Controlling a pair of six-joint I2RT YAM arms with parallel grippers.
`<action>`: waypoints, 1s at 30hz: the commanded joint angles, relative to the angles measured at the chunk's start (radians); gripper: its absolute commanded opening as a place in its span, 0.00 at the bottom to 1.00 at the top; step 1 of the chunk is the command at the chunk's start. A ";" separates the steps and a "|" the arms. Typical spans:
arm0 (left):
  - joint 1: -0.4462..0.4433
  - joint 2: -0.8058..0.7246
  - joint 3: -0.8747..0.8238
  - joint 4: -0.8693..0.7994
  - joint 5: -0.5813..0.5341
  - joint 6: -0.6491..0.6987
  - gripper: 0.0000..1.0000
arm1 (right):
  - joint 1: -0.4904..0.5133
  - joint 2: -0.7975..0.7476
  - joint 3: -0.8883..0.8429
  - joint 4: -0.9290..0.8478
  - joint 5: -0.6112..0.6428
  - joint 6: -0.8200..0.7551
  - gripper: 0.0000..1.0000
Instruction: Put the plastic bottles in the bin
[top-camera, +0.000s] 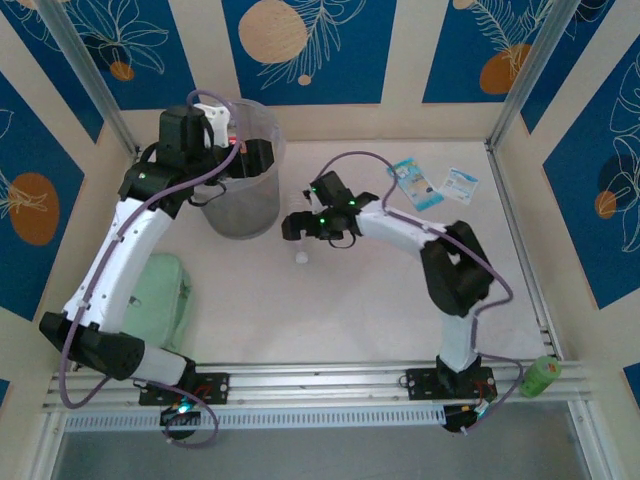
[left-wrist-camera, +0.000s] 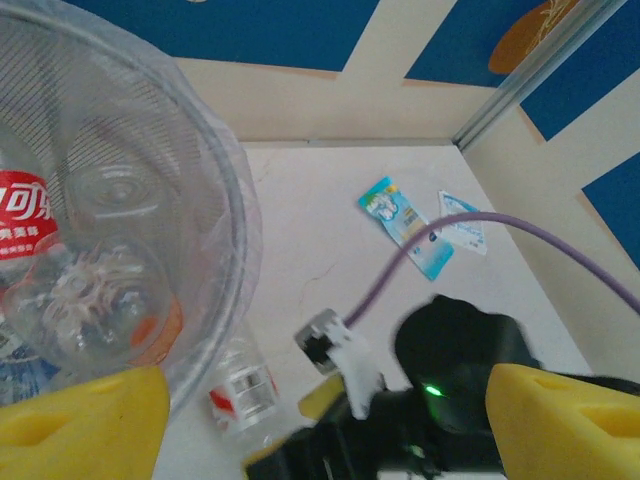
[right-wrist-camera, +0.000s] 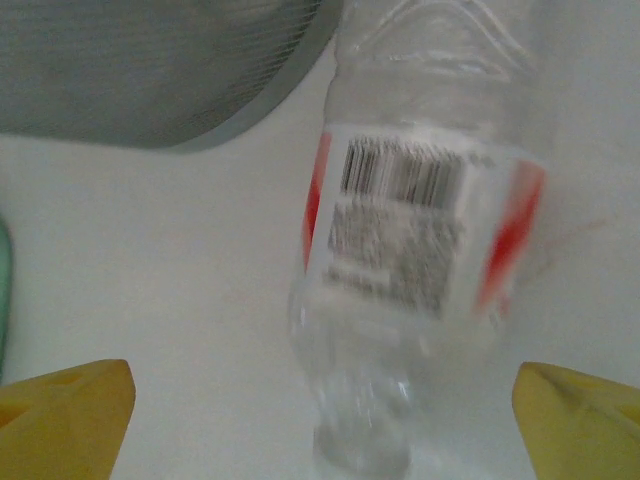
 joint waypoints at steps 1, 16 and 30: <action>-0.009 -0.047 -0.025 0.013 -0.014 -0.010 0.83 | 0.016 0.077 0.078 -0.055 0.049 0.043 0.97; -0.009 0.026 0.010 0.038 0.006 -0.007 0.84 | -0.049 -0.025 -0.034 -0.115 0.139 0.064 0.46; -0.037 0.109 0.036 0.242 0.210 -0.224 0.93 | -0.233 -0.608 -0.404 0.003 -0.338 -0.117 0.38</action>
